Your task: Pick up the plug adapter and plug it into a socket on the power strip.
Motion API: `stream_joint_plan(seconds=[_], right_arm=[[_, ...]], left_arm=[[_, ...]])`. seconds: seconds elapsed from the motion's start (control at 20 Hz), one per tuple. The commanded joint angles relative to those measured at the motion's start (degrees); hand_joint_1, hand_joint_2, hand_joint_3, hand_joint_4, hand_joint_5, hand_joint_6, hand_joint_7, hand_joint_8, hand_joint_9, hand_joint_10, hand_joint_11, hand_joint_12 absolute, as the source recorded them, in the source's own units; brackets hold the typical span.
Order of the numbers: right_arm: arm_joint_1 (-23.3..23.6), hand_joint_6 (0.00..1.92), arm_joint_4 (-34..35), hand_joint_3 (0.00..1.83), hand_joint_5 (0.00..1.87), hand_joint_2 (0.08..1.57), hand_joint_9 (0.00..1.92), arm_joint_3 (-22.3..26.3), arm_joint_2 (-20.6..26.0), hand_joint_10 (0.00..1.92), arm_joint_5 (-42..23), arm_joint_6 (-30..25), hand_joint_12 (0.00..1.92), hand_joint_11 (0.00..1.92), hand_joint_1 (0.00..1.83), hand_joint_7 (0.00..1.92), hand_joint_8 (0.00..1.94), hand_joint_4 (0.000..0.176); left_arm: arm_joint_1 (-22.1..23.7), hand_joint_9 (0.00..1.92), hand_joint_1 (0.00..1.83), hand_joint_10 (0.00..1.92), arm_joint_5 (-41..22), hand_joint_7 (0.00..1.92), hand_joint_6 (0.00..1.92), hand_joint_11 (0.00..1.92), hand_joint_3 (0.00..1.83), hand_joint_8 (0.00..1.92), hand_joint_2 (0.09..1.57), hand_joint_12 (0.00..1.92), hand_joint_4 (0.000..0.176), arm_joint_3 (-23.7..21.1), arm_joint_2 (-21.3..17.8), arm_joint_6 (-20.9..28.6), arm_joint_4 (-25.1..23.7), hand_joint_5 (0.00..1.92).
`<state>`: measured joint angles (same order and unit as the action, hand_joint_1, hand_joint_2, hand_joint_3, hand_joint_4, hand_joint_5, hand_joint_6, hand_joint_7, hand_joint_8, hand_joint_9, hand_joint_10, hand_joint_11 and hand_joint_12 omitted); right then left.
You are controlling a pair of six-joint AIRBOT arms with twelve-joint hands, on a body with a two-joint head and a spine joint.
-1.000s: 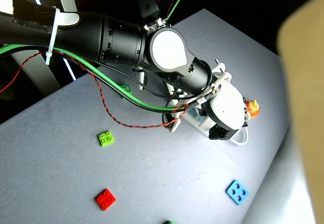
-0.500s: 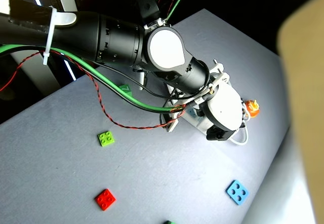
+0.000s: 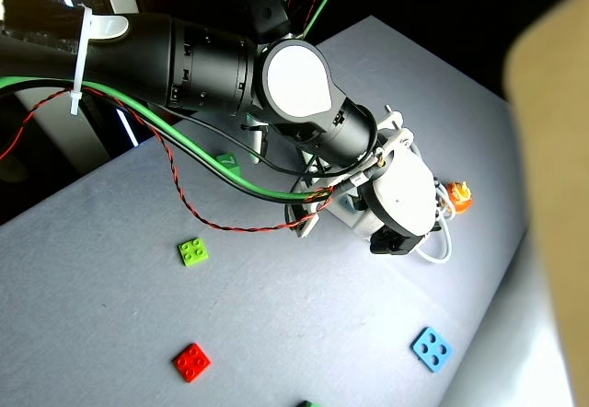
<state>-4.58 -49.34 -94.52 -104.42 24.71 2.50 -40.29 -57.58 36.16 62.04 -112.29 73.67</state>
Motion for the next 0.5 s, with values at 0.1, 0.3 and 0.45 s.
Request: stream_joint_plan(seconds=[0.1,0.3,0.45], right_arm=[[0.22,1.09,-2.3,0.0,0.9,1.1,1.3,-1.2,-0.24,0.0,-4.04,-0.25,1.03,0.89,1.23,1.12,0.81,0.0],[0.28,1.06,-2.3,0.0,0.92,1.1,1.31,-1.2,-0.32,0.01,-4.47,0.12,1.0,0.91,1.24,1.14,0.77,0.0],[0.06,1.07,-2.3,0.0,0.92,1.1,1.31,-1.19,-0.34,0.01,-4.44,0.32,1.01,0.91,1.23,1.12,0.79,0.0]], left_arm=[[-0.6,0.08,0.0,0.0,-1.97,0.08,0.0,0.0,0.0,0.0,1.24,0.23,0.0,-0.05,0.17,0.32,-0.02,0.05],[-0.63,0.08,0.0,0.0,-1.97,0.08,0.0,0.0,0.0,0.01,1.24,0.23,0.0,-0.12,0.15,0.34,-0.02,0.05],[-0.63,0.07,0.0,0.0,-1.97,0.07,0.0,0.0,0.0,0.0,1.24,0.2,0.0,-0.23,0.17,0.36,-0.02,0.03]])
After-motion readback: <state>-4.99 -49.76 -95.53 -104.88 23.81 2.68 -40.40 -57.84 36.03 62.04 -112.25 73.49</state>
